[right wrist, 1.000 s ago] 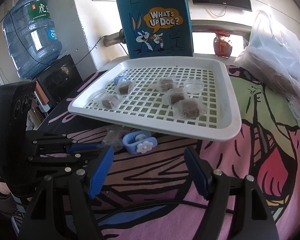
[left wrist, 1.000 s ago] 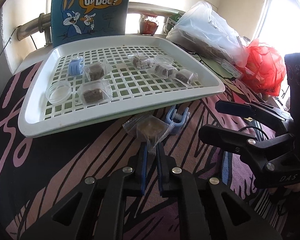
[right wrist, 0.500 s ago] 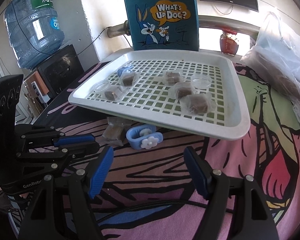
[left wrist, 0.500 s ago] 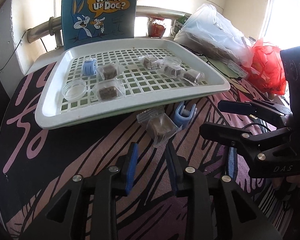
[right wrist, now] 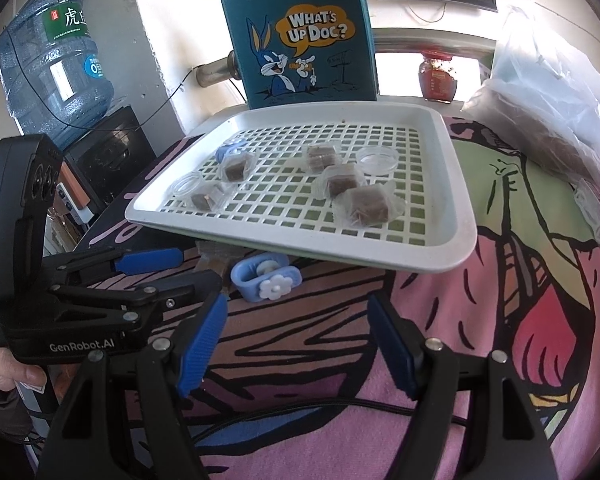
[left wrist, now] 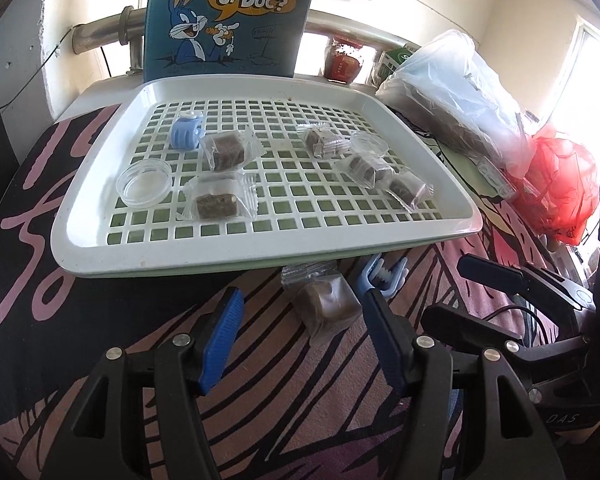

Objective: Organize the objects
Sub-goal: 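Grasp the brown-item zip bag on the table with the left tool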

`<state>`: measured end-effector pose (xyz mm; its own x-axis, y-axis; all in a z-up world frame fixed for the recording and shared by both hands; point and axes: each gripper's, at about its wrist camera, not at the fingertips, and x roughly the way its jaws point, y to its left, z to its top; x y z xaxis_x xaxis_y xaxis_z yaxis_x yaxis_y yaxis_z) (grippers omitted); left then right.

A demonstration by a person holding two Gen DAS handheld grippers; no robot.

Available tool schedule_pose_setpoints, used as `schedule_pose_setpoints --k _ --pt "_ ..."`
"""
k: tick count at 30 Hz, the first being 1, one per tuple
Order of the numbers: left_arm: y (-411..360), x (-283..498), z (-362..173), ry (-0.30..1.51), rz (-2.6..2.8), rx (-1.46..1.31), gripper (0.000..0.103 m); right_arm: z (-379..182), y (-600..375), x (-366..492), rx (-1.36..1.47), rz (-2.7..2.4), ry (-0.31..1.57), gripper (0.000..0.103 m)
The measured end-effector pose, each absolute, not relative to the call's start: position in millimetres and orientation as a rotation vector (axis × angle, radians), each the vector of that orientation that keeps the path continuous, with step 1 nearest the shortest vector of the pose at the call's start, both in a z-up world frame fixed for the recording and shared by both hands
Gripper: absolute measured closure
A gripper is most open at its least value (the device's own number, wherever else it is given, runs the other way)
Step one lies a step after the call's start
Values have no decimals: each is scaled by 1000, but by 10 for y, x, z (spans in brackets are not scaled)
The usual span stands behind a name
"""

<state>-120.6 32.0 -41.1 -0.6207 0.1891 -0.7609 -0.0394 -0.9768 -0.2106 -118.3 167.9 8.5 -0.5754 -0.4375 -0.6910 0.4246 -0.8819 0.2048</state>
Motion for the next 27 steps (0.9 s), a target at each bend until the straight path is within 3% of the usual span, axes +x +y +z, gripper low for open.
schedule_pose_setpoints --k 5,7,12,15,27 --pt "381 -1267 -437 -233 2702 -1306 42 79 1672 -1182 1071 -2420 -17 30" --pt "398 -1264 -441 -216 2692 -1275 63 79 1667 -1181 1071 -2419 -13 30" --pt "396 -1215 -423 -203 2669 -1257 68 76 1658 -1178 1069 -2411 -11 30" --pt "360 -1140 -379 -198 2671 -1232 82 74 1645 -1173 1068 -2403 -5 30" --pt "74 -877 -358 -239 2660 -1205 85 53 1451 -1250 1083 -2383 80 31"
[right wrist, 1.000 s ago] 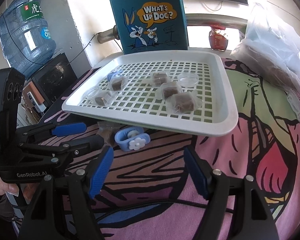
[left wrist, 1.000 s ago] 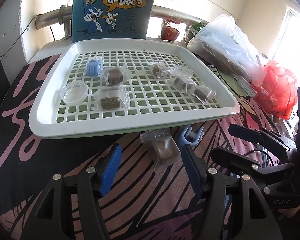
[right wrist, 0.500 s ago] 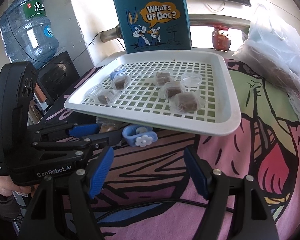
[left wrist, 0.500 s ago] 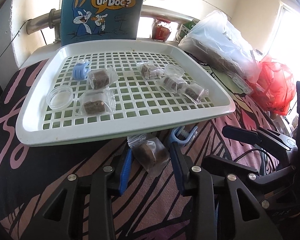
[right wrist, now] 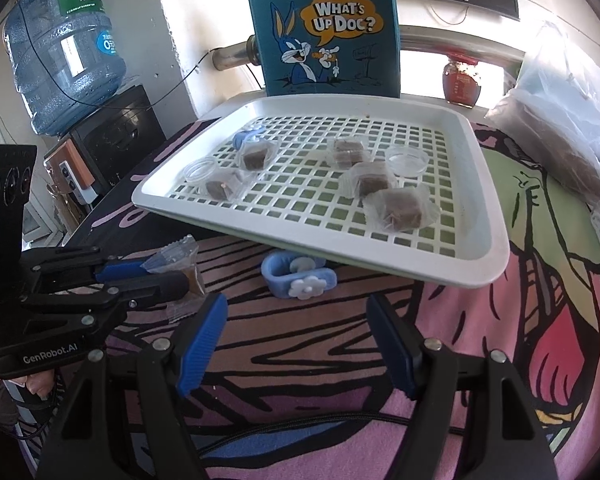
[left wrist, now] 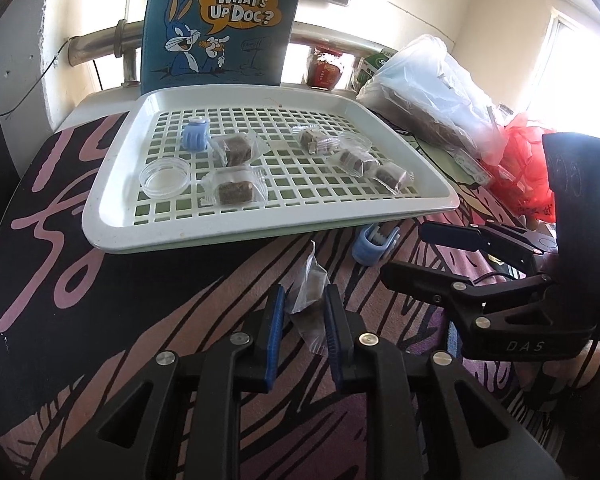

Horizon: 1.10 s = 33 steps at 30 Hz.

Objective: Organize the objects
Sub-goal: 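Grasp the brown-item zip bag on the table with the left tool, then grasp the blue flower clip on the table with the right tool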

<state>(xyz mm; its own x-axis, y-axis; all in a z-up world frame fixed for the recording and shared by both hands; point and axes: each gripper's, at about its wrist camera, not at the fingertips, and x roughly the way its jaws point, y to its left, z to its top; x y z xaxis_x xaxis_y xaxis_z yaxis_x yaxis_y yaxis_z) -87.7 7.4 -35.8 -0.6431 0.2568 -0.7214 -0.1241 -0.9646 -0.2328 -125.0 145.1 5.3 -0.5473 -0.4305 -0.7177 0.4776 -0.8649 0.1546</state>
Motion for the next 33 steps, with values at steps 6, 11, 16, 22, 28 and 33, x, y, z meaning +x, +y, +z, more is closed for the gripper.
schedule_pose_setpoints --k 6,11,16,22,28,33 --pt "10 -873 -361 -283 2652 -1196 85 -7 1301 -1421 1126 -2367 151 52" --pt "-23 -860 -354 -307 2662 -1184 85 -15 1313 -1413 1121 -2335 119 62" --pt "26 -773 -228 -215 2729 -1096 85 123 1399 -1151 998 -2344 107 63" --pt "84 -745 -173 -128 2774 -1054 85 190 1463 -990 940 -2363 116 75" --pt "60 -739 -179 -146 2776 -1053 85 187 1432 -945 934 -2377 156 75" --pt "84 -734 -181 -132 2774 -1053 85 196 1488 -960 929 -2381 119 75"
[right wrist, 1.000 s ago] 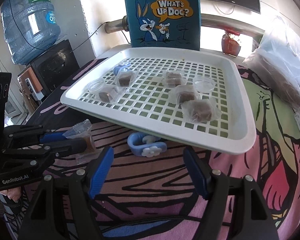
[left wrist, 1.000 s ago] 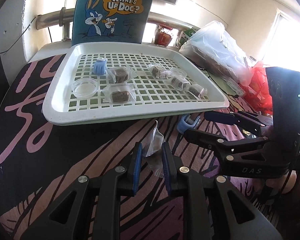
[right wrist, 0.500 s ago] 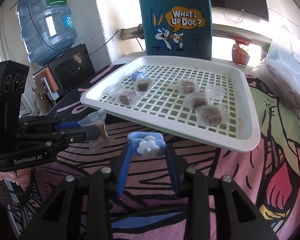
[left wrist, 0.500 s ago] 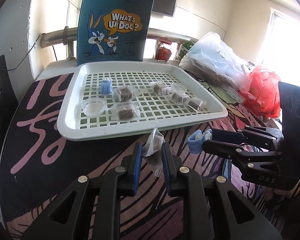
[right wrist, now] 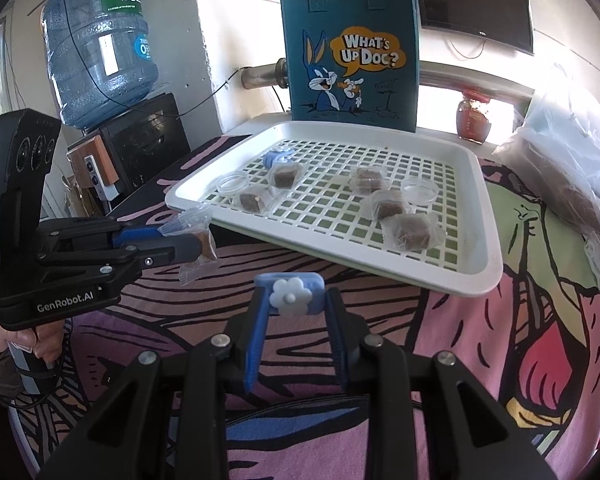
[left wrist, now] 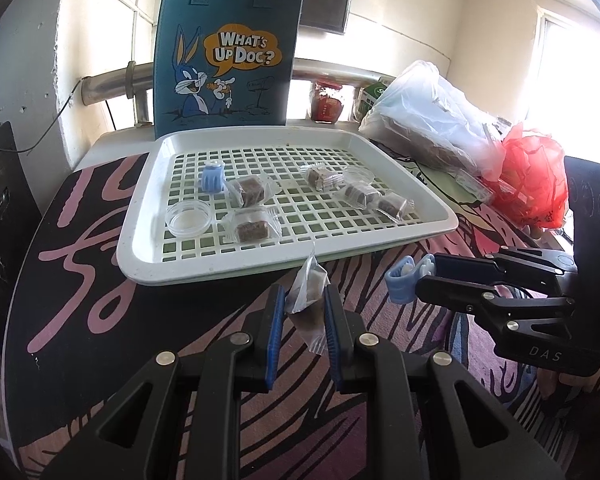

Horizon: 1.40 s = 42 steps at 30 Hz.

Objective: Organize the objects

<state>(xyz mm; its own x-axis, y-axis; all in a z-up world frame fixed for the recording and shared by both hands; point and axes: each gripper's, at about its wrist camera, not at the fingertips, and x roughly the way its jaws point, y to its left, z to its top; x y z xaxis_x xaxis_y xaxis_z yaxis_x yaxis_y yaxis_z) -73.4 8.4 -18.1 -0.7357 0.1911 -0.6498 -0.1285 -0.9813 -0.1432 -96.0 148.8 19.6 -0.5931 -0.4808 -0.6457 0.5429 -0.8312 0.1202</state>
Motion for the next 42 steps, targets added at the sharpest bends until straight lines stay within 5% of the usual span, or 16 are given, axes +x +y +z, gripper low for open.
schedule_pose_setpoints --k 42 --pt "128 -733 -187 -112 2773 -1059 85 206 1508 -951 919 -2386 108 75"
